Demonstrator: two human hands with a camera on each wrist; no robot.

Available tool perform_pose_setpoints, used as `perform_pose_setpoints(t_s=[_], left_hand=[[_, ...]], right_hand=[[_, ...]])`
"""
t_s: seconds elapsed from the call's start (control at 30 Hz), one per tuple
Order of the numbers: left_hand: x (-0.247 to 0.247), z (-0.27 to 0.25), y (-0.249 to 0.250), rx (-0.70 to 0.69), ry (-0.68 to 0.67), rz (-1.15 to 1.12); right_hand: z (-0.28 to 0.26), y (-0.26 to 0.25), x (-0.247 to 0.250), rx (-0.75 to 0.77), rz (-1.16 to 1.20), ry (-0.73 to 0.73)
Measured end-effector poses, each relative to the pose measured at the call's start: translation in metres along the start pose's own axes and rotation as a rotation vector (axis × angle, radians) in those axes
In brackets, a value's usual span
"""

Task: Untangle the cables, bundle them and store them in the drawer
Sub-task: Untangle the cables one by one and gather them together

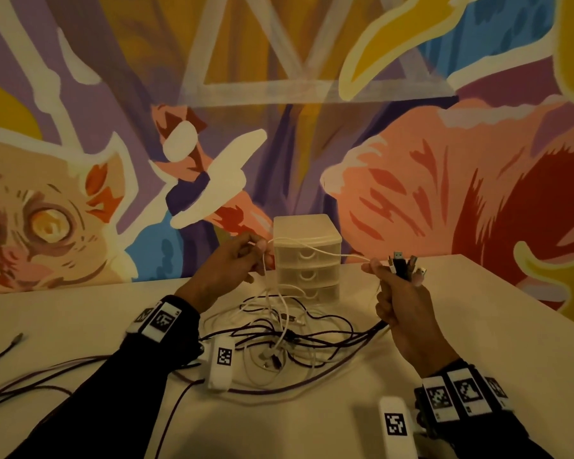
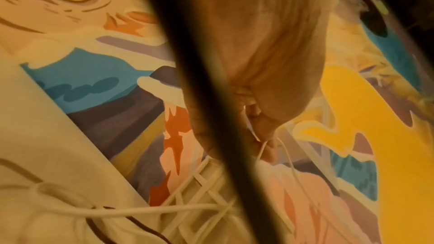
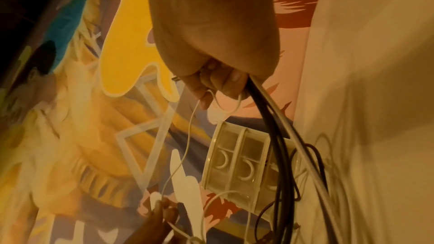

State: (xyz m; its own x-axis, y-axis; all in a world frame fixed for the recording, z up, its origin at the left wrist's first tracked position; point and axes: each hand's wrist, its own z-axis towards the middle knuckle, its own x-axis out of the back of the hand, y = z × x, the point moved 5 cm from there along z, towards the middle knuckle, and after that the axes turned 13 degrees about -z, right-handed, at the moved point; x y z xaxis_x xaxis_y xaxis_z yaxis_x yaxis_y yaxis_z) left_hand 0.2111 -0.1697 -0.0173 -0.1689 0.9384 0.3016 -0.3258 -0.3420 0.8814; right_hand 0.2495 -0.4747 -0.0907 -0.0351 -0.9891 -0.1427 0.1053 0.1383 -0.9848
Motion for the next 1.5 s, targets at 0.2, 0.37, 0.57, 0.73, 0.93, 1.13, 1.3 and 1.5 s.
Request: perform_pose_setpoints(t_s=[0.2,0.37,0.57,0.73,0.93,1.13,1.3,1.5], left_hand=[[-0.009,0.001,0.013,0.011,0.012,-0.177],[-0.029,0.001,0.031,-0.056,0.044,-0.240],[-0.020,0.003,0.052,-0.160,0.147,-0.337],[-0.076,-0.009,0.044,-0.246,-0.178,0.030],[-0.091,-0.019,0.019,-0.189,-0.245,0.099],[-0.069,-0.020,-0.023,-0.077,-0.245,0.273],[-0.034,-0.018,-0.059,0.016,-0.089,0.285],[-0.065,-0.020,-0.044,-0.034,-0.237,0.008]], right_hand=[[-0.015,-0.016,-0.005,0.111,-0.075,0.070],[-0.029,-0.028,-0.019,0.174,-0.178,-0.024],[-0.017,-0.035,0.006,0.195,-0.059,0.106],[-0.027,-0.026,-0.024,0.155,-0.233,-0.079],[-0.024,-0.018,-0.020,0.080,-0.159,-0.033],[-0.013,-0.031,0.004,0.161,0.057,0.182],[-0.004,-0.041,0.038,0.191,0.235,0.357],[-0.003,-0.025,0.017,0.134,0.172,0.239]])
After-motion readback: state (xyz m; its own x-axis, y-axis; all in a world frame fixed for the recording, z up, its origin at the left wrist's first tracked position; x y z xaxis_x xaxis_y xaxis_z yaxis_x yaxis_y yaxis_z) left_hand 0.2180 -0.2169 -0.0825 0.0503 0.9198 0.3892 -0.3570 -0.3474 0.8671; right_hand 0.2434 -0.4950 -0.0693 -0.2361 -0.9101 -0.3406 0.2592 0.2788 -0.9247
